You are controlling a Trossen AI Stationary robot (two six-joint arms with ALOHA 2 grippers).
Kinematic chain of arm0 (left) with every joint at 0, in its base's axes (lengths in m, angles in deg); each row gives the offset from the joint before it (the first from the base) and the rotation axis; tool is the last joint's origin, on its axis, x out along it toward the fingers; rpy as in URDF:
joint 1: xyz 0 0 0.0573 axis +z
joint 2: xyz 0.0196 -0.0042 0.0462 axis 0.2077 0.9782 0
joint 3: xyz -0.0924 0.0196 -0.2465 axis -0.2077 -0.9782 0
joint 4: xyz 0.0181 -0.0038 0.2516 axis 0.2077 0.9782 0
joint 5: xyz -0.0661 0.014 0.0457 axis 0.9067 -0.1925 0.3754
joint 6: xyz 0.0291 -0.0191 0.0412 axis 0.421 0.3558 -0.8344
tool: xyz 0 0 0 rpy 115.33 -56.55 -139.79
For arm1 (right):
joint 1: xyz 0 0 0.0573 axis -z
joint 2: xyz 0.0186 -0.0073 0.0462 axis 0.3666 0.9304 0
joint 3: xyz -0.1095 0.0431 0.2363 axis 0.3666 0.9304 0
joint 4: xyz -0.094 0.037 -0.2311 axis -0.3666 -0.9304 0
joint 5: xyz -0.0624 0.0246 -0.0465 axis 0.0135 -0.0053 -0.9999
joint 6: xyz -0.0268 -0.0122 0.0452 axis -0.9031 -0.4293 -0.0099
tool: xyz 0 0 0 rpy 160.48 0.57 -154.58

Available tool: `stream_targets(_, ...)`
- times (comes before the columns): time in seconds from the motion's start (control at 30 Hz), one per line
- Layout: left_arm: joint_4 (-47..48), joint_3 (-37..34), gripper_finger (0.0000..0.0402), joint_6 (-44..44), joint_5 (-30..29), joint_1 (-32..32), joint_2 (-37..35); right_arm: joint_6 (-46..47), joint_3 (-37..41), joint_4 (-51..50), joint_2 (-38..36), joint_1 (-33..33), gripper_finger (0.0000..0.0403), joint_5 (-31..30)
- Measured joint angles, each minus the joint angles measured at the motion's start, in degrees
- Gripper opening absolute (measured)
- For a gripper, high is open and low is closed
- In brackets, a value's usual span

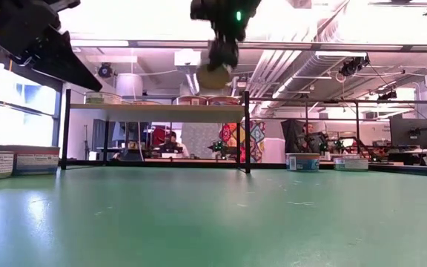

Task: Stack canned seafood by type on shelf
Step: Put the blue-pink tuna can on the shelf

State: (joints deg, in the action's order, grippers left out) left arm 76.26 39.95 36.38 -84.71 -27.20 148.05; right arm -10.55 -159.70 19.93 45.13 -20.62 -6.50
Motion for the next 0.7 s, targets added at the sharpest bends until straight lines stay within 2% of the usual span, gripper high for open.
stream_targets(0.13,-0.1,0.0,0.0000,0.0,-0.3,0.0,0.0,2.0,4.5,3.0,0.0,3.8,0.0183,1.6)
stream_targets(0.27,-0.1,0.0,0.0000,0.0,-0.3,0.0,0.0,1.2,8.3,6.2,0.0,3.9,0.0183,0.6)
stream_targets(0.5,-0.1,0.0,0.0000,0.0,-0.5,0.0,0.0,0.9,9.1,6.1,-0.2,3.4,0.0183,0.3)
stream_targets(0.57,-0.1,0.0,0.0000,0.0,-0.5,0.0,0.0,1.1,8.2,5.6,-0.1,3.4,0.0206,1.3)
stream_targets(0.7,-0.2,0.0,0.0000,0.0,-0.5,0.0,0.0,2.4,6.0,2.5,0.2,3.3,0.0287,6.8)
